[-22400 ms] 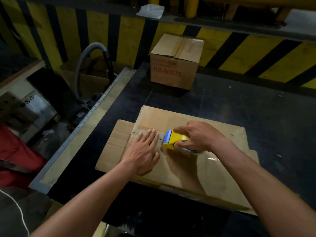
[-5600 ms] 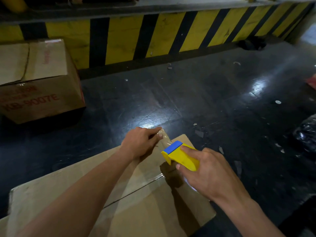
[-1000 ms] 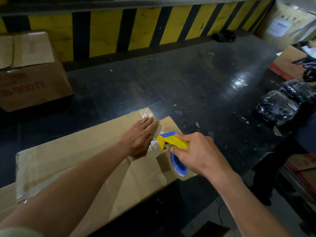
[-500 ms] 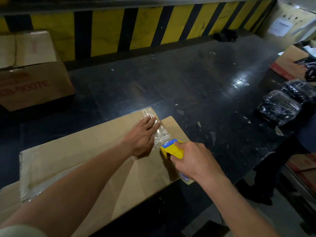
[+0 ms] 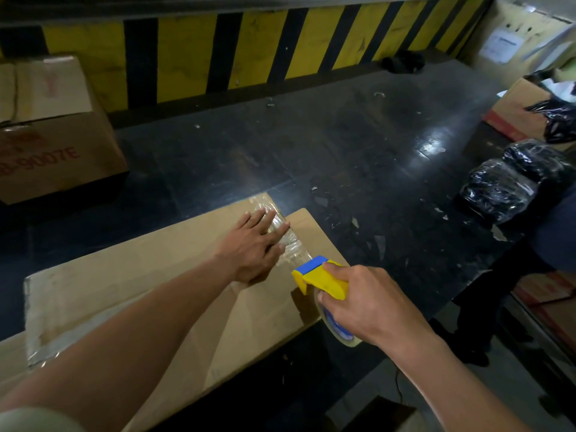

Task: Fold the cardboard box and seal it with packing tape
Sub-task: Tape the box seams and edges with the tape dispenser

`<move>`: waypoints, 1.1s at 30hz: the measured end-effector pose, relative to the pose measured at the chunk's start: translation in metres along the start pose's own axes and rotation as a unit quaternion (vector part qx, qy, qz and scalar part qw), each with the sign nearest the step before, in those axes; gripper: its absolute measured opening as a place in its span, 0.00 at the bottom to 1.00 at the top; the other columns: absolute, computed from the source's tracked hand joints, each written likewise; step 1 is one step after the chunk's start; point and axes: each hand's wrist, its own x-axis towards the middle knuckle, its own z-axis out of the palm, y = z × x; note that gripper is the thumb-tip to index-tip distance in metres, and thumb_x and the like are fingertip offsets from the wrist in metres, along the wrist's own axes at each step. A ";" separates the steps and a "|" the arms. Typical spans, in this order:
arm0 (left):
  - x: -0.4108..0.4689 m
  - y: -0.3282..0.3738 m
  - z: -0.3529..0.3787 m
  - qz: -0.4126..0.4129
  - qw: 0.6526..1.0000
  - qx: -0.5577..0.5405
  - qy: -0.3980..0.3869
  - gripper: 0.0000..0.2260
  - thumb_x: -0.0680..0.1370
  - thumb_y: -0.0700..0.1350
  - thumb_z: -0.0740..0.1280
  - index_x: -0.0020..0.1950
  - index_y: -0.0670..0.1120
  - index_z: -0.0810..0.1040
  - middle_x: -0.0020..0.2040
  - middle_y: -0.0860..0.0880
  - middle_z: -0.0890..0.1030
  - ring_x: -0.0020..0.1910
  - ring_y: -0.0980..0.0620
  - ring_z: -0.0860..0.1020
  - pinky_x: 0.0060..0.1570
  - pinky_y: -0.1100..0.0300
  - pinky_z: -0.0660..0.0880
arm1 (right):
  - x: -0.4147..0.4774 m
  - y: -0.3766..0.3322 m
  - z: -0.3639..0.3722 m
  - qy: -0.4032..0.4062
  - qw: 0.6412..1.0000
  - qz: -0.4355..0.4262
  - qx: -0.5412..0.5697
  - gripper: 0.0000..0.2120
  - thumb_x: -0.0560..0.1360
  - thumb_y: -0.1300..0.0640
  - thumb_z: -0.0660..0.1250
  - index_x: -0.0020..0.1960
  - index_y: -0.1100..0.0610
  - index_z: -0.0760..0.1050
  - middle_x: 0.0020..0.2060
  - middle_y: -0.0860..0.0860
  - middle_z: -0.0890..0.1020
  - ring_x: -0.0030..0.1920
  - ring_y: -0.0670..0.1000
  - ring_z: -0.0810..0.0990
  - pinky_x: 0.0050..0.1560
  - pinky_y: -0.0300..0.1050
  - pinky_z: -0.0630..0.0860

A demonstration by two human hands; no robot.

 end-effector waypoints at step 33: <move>-0.006 0.045 0.013 -0.077 0.990 -0.113 0.038 0.38 0.80 0.68 0.34 0.84 0.48 0.45 0.84 0.50 0.46 0.82 0.54 0.42 0.78 0.55 0.37 | -0.008 0.022 -0.014 0.048 0.998 -0.033 -0.026 0.20 0.71 0.40 0.62 0.60 0.43 0.76 0.35 0.51 0.75 0.37 0.58 0.74 0.38 0.49 0.77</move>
